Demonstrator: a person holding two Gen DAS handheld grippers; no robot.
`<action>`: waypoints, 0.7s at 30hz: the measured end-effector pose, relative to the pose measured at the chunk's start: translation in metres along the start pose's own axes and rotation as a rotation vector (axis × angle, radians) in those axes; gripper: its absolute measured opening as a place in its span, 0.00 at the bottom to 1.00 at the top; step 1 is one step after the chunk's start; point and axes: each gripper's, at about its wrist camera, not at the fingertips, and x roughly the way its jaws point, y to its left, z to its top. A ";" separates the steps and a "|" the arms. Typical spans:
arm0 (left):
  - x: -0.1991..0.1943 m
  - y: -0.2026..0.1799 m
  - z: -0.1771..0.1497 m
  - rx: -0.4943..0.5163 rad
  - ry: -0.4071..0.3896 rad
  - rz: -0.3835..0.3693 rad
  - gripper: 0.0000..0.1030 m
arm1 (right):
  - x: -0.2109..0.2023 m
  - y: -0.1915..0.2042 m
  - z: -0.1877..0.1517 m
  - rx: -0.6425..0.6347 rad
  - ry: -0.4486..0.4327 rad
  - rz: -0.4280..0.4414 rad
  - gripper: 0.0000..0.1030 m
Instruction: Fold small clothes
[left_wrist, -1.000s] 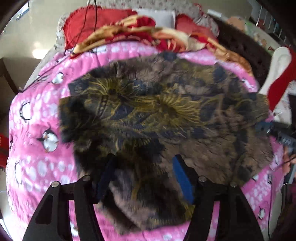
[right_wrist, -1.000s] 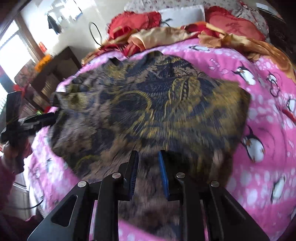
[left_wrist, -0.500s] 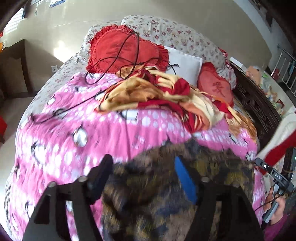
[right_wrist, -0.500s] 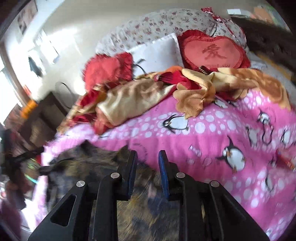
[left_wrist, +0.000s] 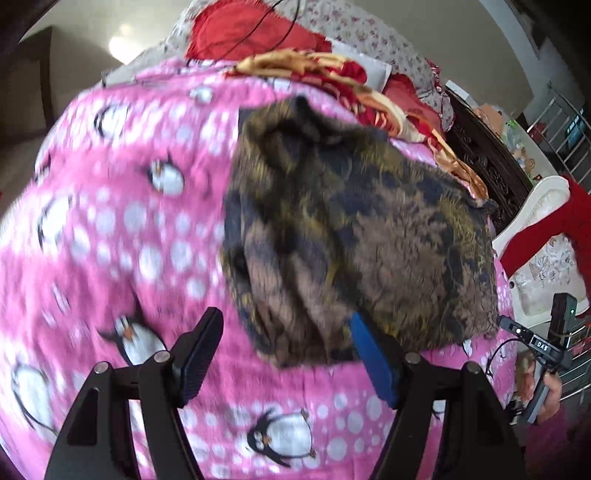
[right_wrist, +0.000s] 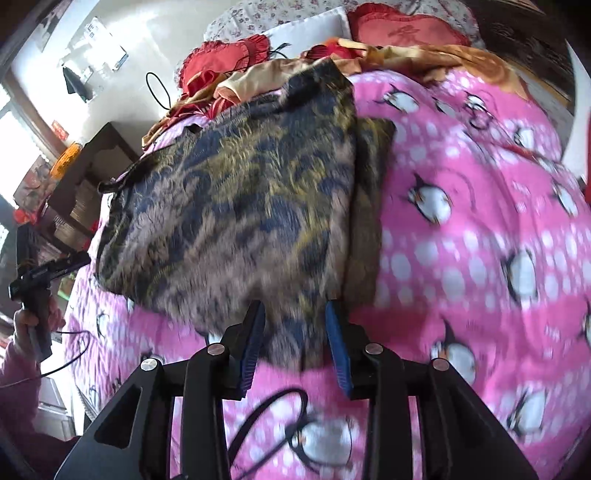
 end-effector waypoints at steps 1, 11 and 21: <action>0.001 0.001 -0.003 -0.011 0.000 -0.021 0.72 | -0.001 -0.003 -0.003 0.019 -0.007 -0.002 0.37; 0.030 0.004 -0.008 0.000 0.063 -0.095 0.20 | 0.008 -0.018 -0.005 0.113 -0.022 0.067 0.39; -0.020 0.000 -0.004 0.152 0.030 -0.059 0.06 | -0.022 0.000 0.003 0.016 -0.066 0.064 0.08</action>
